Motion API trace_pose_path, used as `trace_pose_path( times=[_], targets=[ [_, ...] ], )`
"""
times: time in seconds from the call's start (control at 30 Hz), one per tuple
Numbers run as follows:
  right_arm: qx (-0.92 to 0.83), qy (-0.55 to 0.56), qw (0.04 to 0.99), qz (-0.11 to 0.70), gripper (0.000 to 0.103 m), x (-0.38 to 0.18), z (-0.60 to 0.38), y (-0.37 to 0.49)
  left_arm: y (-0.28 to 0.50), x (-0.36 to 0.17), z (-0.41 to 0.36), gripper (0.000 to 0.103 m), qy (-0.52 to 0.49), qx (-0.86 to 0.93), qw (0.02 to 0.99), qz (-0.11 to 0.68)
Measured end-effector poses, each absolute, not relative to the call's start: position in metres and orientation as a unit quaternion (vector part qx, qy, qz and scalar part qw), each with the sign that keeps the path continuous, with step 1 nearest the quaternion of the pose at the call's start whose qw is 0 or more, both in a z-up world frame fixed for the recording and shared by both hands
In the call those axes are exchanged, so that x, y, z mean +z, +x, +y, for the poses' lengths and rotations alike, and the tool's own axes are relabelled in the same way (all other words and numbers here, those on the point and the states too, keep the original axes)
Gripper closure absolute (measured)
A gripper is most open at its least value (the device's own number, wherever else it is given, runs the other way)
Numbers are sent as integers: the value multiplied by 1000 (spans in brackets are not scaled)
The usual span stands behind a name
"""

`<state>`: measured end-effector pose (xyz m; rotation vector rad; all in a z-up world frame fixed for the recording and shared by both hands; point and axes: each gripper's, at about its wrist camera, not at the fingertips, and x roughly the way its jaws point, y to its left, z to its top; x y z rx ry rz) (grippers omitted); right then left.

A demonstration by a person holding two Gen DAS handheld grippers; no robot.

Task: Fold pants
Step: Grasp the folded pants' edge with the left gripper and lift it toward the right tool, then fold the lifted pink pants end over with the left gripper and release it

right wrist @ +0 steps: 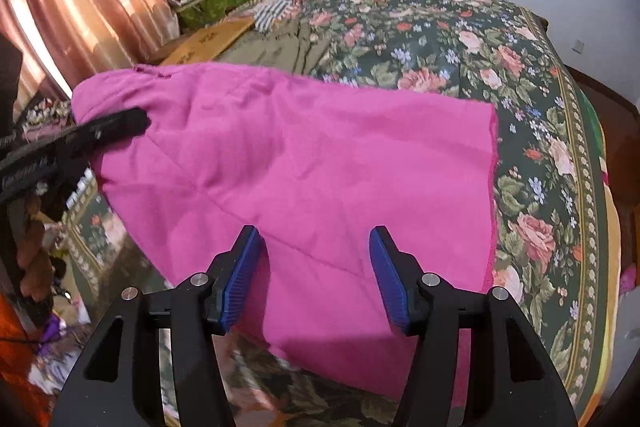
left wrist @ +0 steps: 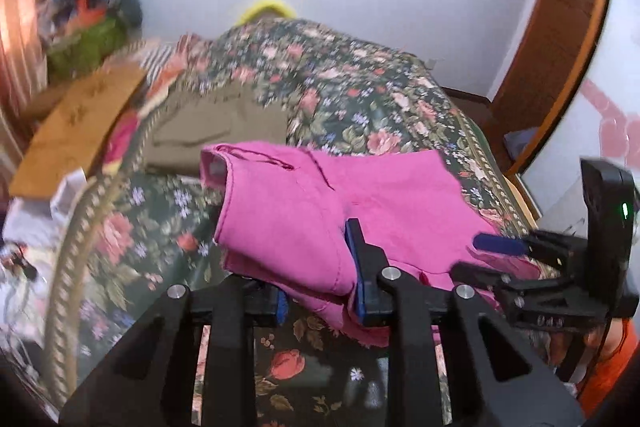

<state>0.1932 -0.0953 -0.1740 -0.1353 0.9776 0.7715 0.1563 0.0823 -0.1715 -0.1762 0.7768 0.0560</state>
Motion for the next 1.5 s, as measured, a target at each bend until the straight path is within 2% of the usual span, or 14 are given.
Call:
trace_pose_path(
  times=[0.1,0.67,1.03,1.23,1.5],
  targets=[
    [366,-40,818,442,43,-165,-91,195,147,-161,72,79,-63,25,929,363],
    [415,-70,774,474,42,-184,-52,190,134,-148,43,79,-28,-16,939,342],
    [373,-15,805,461,42,-172,-112,182,141,-143,3,79,30,-44,939,338],
    [344,14,806,481,41,-187,-142,178,151,-140,-13,79,30,-67,937,341],
    [352,8,809,472,36,-191,-143,174,170,-139,-36,79,20,-106,933,344]
  ],
)
